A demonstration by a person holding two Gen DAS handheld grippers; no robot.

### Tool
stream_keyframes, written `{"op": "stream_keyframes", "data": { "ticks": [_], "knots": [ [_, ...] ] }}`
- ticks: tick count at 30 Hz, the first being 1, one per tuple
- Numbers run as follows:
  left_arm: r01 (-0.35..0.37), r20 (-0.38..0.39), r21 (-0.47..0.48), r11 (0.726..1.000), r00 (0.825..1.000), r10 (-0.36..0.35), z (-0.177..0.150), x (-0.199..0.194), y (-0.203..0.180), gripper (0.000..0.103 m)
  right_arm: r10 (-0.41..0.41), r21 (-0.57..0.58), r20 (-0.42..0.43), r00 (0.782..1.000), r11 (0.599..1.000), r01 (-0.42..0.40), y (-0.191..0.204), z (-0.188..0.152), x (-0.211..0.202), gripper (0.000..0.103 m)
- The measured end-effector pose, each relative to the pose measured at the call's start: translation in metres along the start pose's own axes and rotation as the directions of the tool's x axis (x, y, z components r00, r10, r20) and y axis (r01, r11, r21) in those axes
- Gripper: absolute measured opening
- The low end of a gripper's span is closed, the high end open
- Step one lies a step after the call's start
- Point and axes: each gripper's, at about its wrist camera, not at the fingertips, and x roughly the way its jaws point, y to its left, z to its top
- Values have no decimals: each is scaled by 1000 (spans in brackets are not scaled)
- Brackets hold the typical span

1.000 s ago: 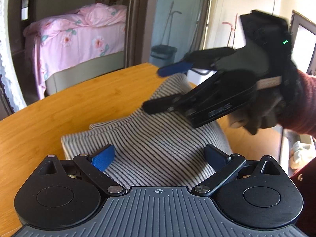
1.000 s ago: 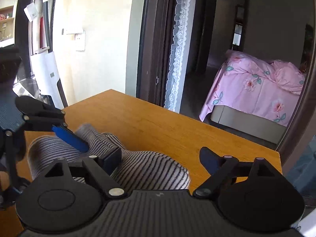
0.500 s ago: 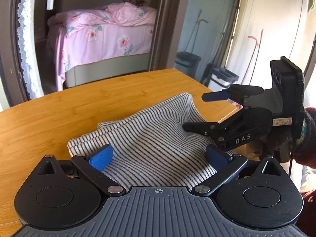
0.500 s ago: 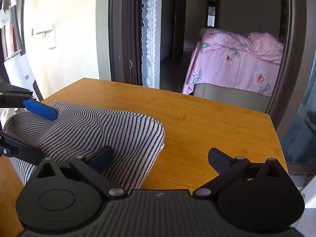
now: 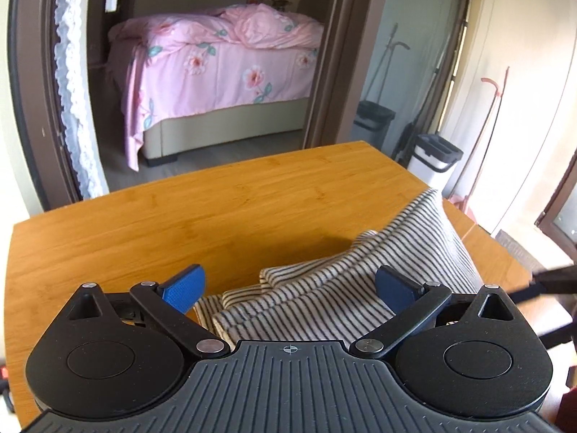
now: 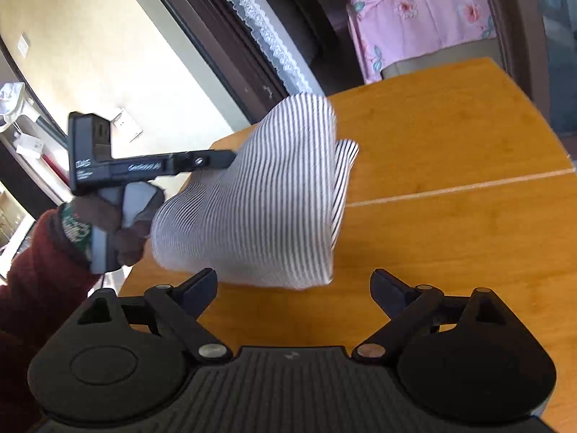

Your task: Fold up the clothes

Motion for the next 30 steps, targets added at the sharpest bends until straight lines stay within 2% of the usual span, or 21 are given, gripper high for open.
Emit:
{"op": "stream_keyframes", "data": {
  "ticks": [2,5,7,10,12,14,19,20,22,24,27,29,30],
  "knots": [
    [29,-33,-62,998,999,-32,-1,13,13,103,70,40,-38,997,997,-68,2,-8,9,76],
    [76,-56,-154,985,995,-86,-8,22,29,103,110,107,-55,992,989,-104,-1,-6,25,66],
    [81,-54,-168,982,994,-92,-14,17,29,103,93,136,-37,995,987,-87,-6,4,31,61],
    [79,-68,-177,981,993,-93,-23,8,23,103,44,154,13,999,987,-45,-18,22,31,60],
    [75,-74,-188,979,993,-90,-28,0,17,102,-11,136,59,998,991,3,-23,32,29,61],
    [108,-84,-217,970,988,-129,-34,-6,8,102,-79,83,104,991,994,71,-23,41,27,62],
    [143,-98,-208,968,981,-167,-48,-14,-23,103,-211,-32,199,957,975,222,-12,57,18,66],
    [171,-99,-207,963,976,-195,-51,-17,-28,103,-228,-45,216,950,969,243,-9,58,15,67],
    [209,-94,-188,960,969,-230,-56,-25,-37,103,-227,-53,233,945,968,246,-1,59,10,74],
    [200,-70,-138,970,975,-211,-58,-41,-45,103,-202,-51,235,951,974,219,1,53,4,87],
    [184,33,-122,975,983,-181,-49,-69,-41,103,-159,-18,197,967,986,166,-1,30,-2,88],
    [130,98,-116,985,988,-119,-39,-78,-34,103,-119,24,156,981,993,116,-4,21,7,88],
    [97,104,-115,989,991,-85,-35,-74,-31,103,-99,34,137,986,995,95,-4,17,14,88]
  ]
}}
